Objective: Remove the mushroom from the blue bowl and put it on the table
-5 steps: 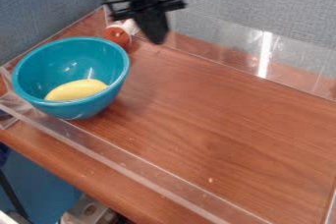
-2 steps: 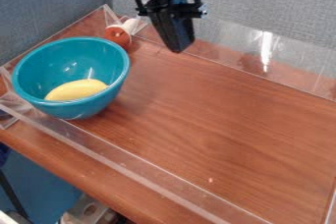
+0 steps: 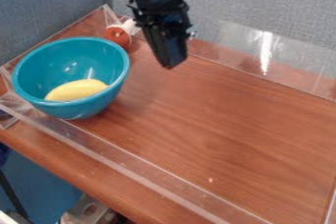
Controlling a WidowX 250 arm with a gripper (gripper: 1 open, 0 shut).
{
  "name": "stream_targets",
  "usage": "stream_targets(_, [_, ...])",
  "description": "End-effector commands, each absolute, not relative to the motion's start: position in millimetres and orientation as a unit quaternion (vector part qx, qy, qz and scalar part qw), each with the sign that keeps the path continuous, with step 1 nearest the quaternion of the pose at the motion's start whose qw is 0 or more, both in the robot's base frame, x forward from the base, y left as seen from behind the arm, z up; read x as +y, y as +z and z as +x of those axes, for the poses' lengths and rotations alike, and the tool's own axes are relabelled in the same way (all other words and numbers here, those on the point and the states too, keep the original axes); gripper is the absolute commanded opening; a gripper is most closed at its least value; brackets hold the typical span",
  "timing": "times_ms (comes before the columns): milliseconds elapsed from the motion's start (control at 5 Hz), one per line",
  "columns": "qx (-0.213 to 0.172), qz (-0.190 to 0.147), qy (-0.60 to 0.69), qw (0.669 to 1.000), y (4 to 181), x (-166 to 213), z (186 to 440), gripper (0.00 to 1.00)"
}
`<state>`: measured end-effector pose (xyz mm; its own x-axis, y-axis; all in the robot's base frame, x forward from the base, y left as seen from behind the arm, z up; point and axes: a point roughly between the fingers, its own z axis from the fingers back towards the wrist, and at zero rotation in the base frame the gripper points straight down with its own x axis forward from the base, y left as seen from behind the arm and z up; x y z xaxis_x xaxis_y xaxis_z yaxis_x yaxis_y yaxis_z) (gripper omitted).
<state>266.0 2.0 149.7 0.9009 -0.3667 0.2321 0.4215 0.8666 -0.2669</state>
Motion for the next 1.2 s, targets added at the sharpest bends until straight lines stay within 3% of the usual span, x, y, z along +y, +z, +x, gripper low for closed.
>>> stream_targets(0, [-0.105,-0.142,-0.214,0.961,163.3,11,260,0.00])
stream_targets(200, [-0.096,-0.139,-0.221,0.960,161.3,13,255,0.00])
stream_targets(600, [-0.078,-0.144,-0.270,0.949,178.8,26,251,0.00])
stream_targets(1000, [-0.082,-0.133,-0.221,0.963,179.3,96,243,0.00])
